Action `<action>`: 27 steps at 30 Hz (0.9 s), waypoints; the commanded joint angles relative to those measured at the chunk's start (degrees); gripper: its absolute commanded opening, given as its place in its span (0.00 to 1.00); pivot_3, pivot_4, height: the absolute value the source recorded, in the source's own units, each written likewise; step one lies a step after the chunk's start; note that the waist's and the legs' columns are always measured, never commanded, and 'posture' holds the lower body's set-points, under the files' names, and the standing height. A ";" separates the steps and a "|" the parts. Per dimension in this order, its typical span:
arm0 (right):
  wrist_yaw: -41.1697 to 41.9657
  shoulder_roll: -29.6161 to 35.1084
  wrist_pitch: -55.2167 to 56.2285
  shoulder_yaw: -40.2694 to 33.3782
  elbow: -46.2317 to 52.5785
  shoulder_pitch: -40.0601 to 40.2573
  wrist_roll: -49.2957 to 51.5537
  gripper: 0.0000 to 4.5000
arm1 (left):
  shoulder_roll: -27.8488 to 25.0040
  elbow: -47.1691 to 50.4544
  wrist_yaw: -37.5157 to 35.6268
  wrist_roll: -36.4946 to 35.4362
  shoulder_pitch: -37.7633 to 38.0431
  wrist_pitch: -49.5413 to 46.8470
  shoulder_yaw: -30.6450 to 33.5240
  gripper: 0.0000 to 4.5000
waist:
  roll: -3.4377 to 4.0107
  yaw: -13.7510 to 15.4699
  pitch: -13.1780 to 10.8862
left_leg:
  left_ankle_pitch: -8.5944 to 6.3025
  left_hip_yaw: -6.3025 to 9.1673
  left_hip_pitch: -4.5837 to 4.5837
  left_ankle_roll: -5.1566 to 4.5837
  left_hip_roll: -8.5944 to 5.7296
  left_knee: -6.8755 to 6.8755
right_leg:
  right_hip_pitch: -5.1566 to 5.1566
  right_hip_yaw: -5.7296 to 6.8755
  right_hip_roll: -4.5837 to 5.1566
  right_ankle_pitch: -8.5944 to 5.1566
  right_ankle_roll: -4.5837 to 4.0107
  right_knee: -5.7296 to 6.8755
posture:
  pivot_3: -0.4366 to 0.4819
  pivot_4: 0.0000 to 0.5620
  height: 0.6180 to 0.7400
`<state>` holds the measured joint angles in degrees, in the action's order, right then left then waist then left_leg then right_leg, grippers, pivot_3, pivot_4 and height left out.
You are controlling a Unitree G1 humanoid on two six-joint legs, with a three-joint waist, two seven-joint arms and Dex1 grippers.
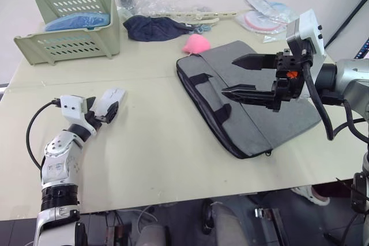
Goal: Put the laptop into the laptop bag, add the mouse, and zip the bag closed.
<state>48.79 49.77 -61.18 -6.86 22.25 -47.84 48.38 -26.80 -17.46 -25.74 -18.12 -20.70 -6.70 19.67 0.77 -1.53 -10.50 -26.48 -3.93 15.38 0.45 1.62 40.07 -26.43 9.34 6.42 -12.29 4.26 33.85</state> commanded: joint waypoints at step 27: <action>-2.97 0.20 1.32 -1.01 1.32 -1.24 0.00 1.00 | -0.47 -6.27 -2.19 2.06 -2.56 1.62 -2.95 0.99 | -0.03 0.14 0.02 | 0.01 0.00 -0.01 -0.02 -0.02 0.01 | 0.05 0.00 0.03 0.01 0.01 0.02 | 0.48 0.27 1.00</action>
<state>46.83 49.87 -60.47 -7.02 22.50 -47.88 48.27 -27.16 -23.33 -27.18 -16.14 -23.32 -5.00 17.39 0.75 -1.39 -10.48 -26.47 -3.92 15.36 0.43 1.60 40.09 -26.38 9.35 6.45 -12.29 4.27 33.87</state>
